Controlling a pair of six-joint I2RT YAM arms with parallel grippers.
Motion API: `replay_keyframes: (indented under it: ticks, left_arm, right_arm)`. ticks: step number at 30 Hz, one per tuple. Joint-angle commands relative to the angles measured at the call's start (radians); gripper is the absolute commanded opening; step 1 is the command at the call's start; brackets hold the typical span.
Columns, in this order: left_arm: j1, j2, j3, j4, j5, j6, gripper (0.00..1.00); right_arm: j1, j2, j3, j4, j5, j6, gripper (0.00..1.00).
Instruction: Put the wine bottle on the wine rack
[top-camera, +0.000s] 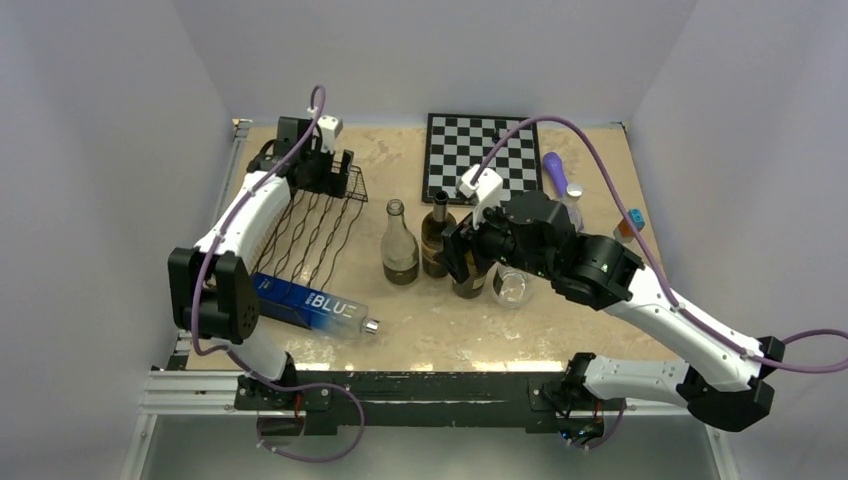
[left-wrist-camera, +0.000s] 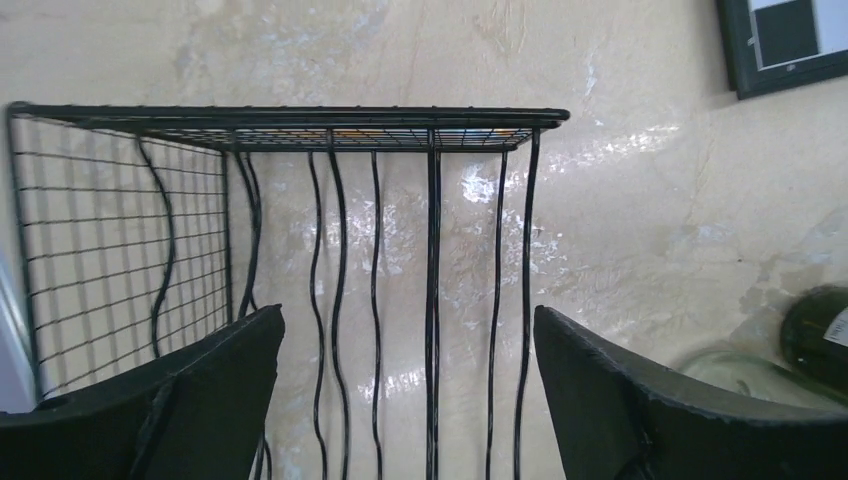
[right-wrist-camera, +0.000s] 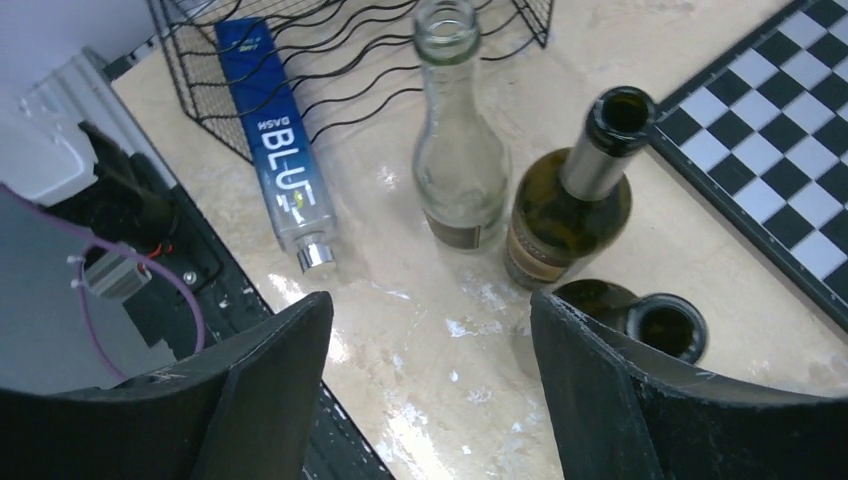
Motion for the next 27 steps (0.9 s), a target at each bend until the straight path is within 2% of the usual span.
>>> replay_keyframes:
  ticks: [1, 5, 9, 12, 18, 23, 25, 27]
  left_arm:
    - [0.011, -0.18, -0.031, 0.057, -0.043, -0.058, 0.99]
    - [0.073, -0.292, -0.044, 0.028, -0.039, -0.164, 0.99]
    - [0.117, -0.374, -0.071, -0.05, -0.148, -0.218, 0.99]
    - [0.193, -0.42, -0.113, -0.107, -0.184, -0.294, 0.99]
    - [0.374, -0.451, -0.212, -0.175, -0.149, -0.442, 0.99]
    - [0.481, -0.458, -0.292, -0.176, -0.146, -0.515, 0.99]
    - [0.519, -0.466, -0.325, -0.166, -0.14, -0.525, 0.98]
    - [0.543, -0.472, -0.341, -0.162, -0.142, -0.528, 0.98]
  right_arm:
    - [0.061, 0.008, -0.002, 0.027, -0.088, -0.102, 0.75]
    - [0.175, 0.068, 0.001, 0.034, -0.068, -0.134, 0.73]
    - [0.252, 0.145, -0.021, 0.067, -0.063, -0.144, 0.71]
    - [0.299, 0.219, -0.04, 0.086, -0.078, -0.173, 0.68]
    - [0.358, 0.344, -0.106, 0.192, -0.057, -0.246, 0.56]
    - [0.403, 0.417, -0.179, 0.349, 0.012, -0.275, 0.53]
    - [0.409, 0.454, -0.201, 0.406, 0.032, -0.263, 0.49]
    - [0.41, 0.494, -0.218, 0.454, 0.036, -0.247, 0.37]
